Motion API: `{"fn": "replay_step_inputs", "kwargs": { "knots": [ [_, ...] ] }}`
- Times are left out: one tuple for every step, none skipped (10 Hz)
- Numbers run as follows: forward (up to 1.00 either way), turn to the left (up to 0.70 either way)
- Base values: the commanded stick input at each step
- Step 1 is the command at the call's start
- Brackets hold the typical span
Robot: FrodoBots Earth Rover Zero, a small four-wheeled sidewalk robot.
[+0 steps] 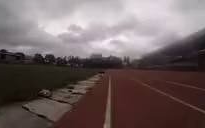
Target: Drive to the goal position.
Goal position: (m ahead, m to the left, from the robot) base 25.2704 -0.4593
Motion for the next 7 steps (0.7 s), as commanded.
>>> {"fn": "replay_step_inputs", "kwargs": {
  "knots": [
    [0.70,0.00],
    [0.70,0.00],
    [0.70,0.00],
    [0.70,0.00],
    [0.70,0.00],
    [0.70,0.00],
    [0.70,0.00]
  ]
}}
